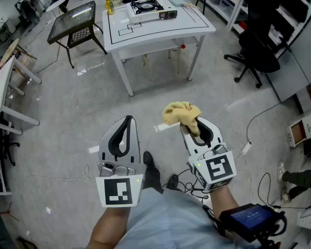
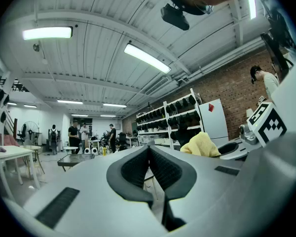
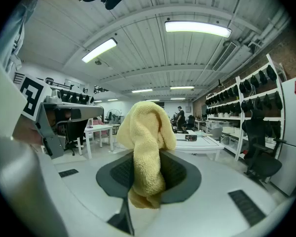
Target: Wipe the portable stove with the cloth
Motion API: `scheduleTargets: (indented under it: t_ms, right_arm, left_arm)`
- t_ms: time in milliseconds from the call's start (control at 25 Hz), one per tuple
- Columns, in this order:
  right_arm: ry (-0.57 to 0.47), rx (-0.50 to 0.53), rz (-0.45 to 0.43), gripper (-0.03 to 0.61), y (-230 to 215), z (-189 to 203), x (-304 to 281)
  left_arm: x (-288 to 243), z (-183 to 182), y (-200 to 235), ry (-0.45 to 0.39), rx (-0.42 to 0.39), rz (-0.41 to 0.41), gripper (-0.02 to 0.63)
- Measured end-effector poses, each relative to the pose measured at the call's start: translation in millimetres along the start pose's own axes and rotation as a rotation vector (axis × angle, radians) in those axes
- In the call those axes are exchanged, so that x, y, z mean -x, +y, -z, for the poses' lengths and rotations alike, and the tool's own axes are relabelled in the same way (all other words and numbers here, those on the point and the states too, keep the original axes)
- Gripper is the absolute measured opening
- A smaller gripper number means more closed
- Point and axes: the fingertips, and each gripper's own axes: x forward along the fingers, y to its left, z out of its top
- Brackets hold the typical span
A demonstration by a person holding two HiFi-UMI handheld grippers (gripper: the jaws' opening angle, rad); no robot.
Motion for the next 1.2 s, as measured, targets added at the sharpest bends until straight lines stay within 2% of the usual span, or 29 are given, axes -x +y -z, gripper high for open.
scheduleTargets:
  t_ms: [200,320,520,680,1000,1200]
  right_arm:
    - [0.010,0.017,-0.011,0.124,-7.8,7.8,-12.0]
    - [0.026,0.014,-0.003,0.124,-13.1,9.0,-37.5]
    - [0.003,-0.021,0.003,0.126,-18.8,-22.7,-105.7]
    - [-0.029,-0.017,0.043,0.126,-32.0,-50.7,-143.4]
    - [-0.094,0.016,0.093,0.126,-46.3,-99.6,-192.9]
    - [-0.083,0.016,0.124,0.126,-58.4,-103.0,-209.7]
  left_arm:
    - [-12.6,9.8,1.9,-0.006,0.007,-0.007,0.018]
    - [-32.7,19.3,17.9,0.007,0.017,0.001,0.018]
    - [-84.6,10.8,75.6,-0.006,0.027,0.007,0.018]
    - [-117.5,-1.6,105.1,-0.040,0.017,0.027,0.018]
    - [-160.2,-29.7,142.3,-0.111,-0.001,0.067,0.018]
    - [-182.6,-23.4,146.8,-0.088,0.021,0.103,0.018]
